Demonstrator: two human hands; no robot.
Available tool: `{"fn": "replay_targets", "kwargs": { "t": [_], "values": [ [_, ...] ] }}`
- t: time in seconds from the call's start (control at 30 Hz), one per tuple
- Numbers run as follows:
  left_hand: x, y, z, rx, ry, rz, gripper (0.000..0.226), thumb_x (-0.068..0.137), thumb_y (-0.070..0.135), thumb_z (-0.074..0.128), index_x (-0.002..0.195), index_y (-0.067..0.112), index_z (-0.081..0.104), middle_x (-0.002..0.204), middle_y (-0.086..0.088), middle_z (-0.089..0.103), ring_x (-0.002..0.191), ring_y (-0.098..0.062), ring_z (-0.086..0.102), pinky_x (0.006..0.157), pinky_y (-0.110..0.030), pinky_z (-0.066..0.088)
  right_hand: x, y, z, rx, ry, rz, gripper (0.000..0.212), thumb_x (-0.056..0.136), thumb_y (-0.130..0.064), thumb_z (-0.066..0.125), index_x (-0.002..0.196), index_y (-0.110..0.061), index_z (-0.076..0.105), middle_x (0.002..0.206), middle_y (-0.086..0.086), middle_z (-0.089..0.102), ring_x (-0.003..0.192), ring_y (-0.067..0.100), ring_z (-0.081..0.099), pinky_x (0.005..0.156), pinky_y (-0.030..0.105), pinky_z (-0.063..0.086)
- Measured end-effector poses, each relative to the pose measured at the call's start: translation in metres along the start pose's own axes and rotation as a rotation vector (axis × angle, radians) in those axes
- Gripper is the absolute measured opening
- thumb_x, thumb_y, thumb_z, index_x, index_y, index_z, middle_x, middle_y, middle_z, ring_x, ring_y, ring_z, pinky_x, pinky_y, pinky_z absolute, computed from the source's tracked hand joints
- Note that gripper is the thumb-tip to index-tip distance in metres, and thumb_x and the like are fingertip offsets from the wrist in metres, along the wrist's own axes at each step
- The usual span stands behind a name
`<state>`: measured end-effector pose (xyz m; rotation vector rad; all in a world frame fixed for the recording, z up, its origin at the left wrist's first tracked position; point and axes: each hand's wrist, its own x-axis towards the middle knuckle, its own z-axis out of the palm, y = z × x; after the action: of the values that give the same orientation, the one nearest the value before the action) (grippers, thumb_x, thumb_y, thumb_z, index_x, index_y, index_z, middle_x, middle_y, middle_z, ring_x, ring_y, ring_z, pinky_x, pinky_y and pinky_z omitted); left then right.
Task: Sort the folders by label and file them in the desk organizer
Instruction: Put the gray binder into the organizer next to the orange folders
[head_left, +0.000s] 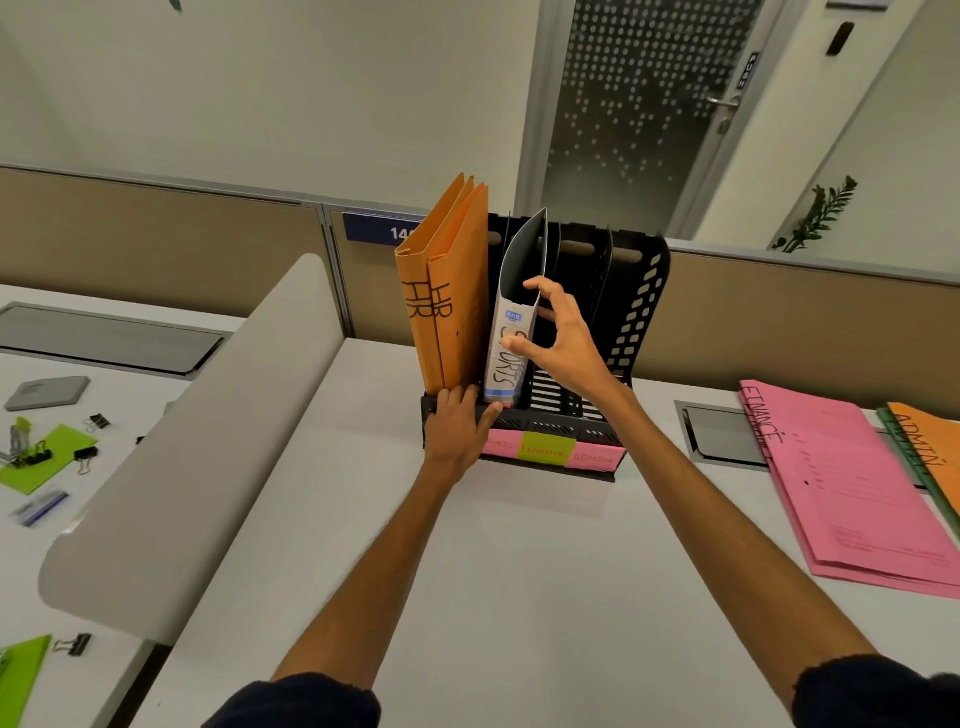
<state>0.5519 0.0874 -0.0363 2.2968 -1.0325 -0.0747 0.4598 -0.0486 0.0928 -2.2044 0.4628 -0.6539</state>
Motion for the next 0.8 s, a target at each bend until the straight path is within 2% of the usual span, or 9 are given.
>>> {"fn": "replay_targets", "kwargs": {
  "t": [0.17, 0.3, 0.43, 0.5, 0.63, 0.8],
  "values": [
    [-0.004, 0.009, 0.0, 0.01, 0.006, -0.066, 0.05, 0.098, 0.052, 0.038, 0.135, 0.02, 0.048, 0.129, -0.004, 0.051, 0.121, -0.019, 0.044, 0.091, -0.036, 0.05, -0.001, -0.001, 0.0, -0.047, 0.006, 0.034, 0.071, 0.079, -0.043, 0.074, 0.135, -0.042, 0.031, 0.139, 0.005, 0.037, 0.129, 0.025, 0.043, 0.094, 0.051, 0.053],
    [-0.01, 0.02, -0.004, -0.018, -0.006, -0.093, 0.049, 0.1, 0.045, 0.041, 0.141, 0.019, 0.043, 0.133, -0.006, 0.047, 0.124, -0.021, 0.045, 0.098, -0.038, 0.048, -0.009, -0.011, -0.001, -0.074, -0.008, 0.054, 0.077, 0.085, -0.042, 0.069, 0.146, -0.043, 0.022, 0.147, 0.009, 0.036, 0.133, 0.028, 0.043, 0.098, 0.053, 0.05],
    [-0.018, 0.025, -0.012, -0.095, -0.031, -0.076, 0.05, 0.099, 0.039, 0.047, 0.144, 0.018, 0.039, 0.139, -0.006, 0.045, 0.129, -0.022, 0.044, 0.104, -0.04, 0.044, -0.024, -0.017, -0.007, -0.069, -0.057, 0.043, 0.08, 0.092, -0.026, 0.065, 0.151, -0.042, 0.013, 0.152, 0.006, 0.034, 0.136, 0.027, 0.042, 0.1, 0.057, 0.047],
    [-0.023, 0.027, -0.017, -0.109, -0.042, -0.062, 0.053, 0.099, 0.037, 0.049, 0.146, 0.017, 0.037, 0.141, -0.005, 0.044, 0.131, -0.022, 0.043, 0.106, -0.04, 0.043, -0.033, -0.019, -0.01, -0.075, -0.06, 0.041, 0.08, 0.092, -0.019, 0.064, 0.152, -0.039, 0.014, 0.153, 0.003, 0.033, 0.136, 0.025, 0.042, 0.099, 0.058, 0.047],
    [-0.039, 0.035, -0.026, -0.16, -0.024, -0.039, 0.058, 0.097, 0.033, 0.054, 0.147, 0.016, 0.033, 0.145, -0.005, 0.042, 0.134, -0.022, 0.041, 0.106, -0.04, 0.043, -0.049, -0.025, -0.014, -0.088, -0.002, 0.037, 0.079, 0.09, -0.017, 0.066, 0.151, -0.034, 0.018, 0.154, 0.002, 0.032, 0.133, 0.023, 0.044, 0.101, 0.053, 0.048],
    [-0.061, 0.053, -0.034, -0.177, 0.019, -0.003, 0.057, 0.096, 0.032, 0.056, 0.146, 0.014, 0.034, 0.146, -0.007, 0.042, 0.134, -0.023, 0.041, 0.107, -0.04, 0.042, -0.075, -0.027, -0.026, -0.059, 0.099, 0.104, 0.075, 0.09, -0.017, 0.067, 0.15, -0.029, 0.024, 0.147, 0.01, 0.041, 0.128, 0.026, 0.049, 0.102, 0.045, 0.048]
  ]
}}
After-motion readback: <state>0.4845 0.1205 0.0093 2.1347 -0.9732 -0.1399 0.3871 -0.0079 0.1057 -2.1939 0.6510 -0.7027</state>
